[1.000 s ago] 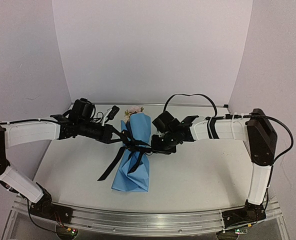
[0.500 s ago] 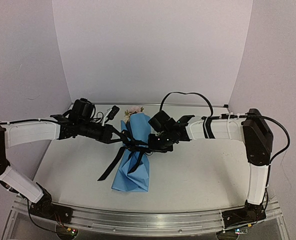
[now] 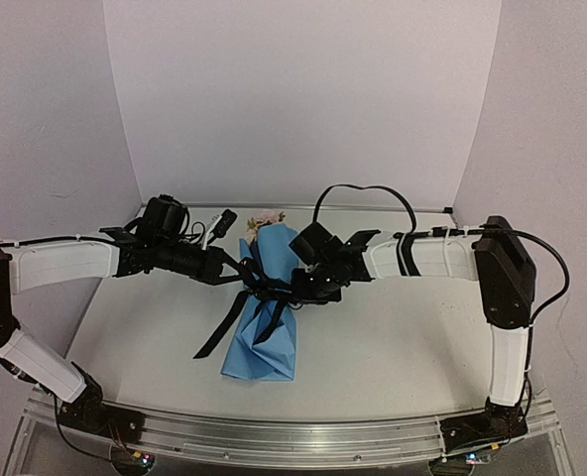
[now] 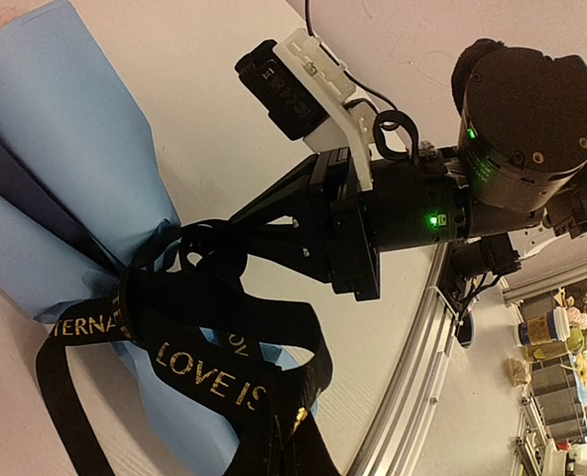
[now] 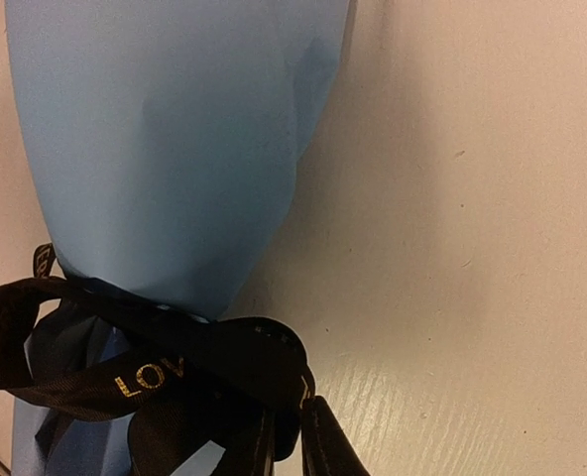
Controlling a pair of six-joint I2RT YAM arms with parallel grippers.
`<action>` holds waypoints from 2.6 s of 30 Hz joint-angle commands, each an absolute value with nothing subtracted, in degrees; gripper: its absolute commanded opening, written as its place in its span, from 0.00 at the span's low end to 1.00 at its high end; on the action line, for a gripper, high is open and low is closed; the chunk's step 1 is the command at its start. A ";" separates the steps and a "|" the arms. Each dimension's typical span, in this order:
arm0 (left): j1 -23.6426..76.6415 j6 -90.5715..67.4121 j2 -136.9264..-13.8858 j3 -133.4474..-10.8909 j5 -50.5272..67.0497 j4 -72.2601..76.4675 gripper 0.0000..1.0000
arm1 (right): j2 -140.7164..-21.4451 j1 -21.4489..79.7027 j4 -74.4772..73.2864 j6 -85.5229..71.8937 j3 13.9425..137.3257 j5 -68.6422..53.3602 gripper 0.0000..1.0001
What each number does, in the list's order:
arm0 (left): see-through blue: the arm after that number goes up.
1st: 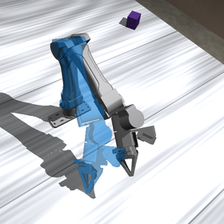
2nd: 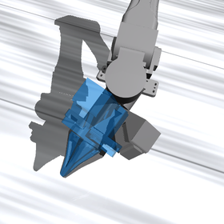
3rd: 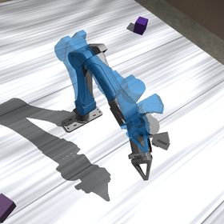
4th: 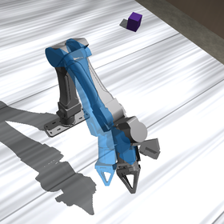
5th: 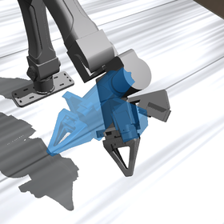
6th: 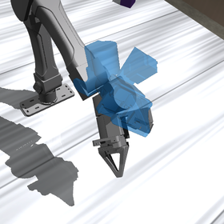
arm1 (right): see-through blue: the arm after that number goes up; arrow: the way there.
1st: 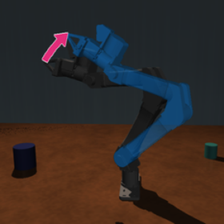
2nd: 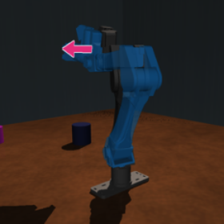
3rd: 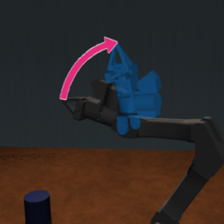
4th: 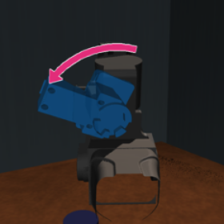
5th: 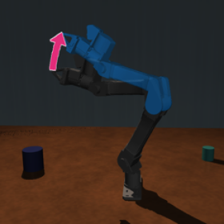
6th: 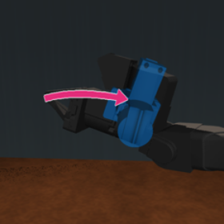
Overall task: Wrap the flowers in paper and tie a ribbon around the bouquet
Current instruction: Cross the right side of the half-tied ribbon with the folded bouquet.
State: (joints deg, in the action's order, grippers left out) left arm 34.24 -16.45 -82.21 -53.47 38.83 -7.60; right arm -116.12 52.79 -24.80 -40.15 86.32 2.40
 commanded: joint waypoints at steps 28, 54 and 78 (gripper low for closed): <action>34.41 -16.54 -79.52 -52.63 38.41 -6.87 0.00 | -112.15 58.16 -30.81 -40.65 93.15 5.99 0.01; 34.43 -21.88 -76.51 -47.24 33.09 -3.07 0.00 | -115.97 59.70 -30.52 -36.01 94.23 -4.23 0.12; 34.38 -22.06 -74.76 -45.34 30.77 -2.93 0.00 | -110.98 58.49 -31.28 -36.33 92.01 0.00 0.41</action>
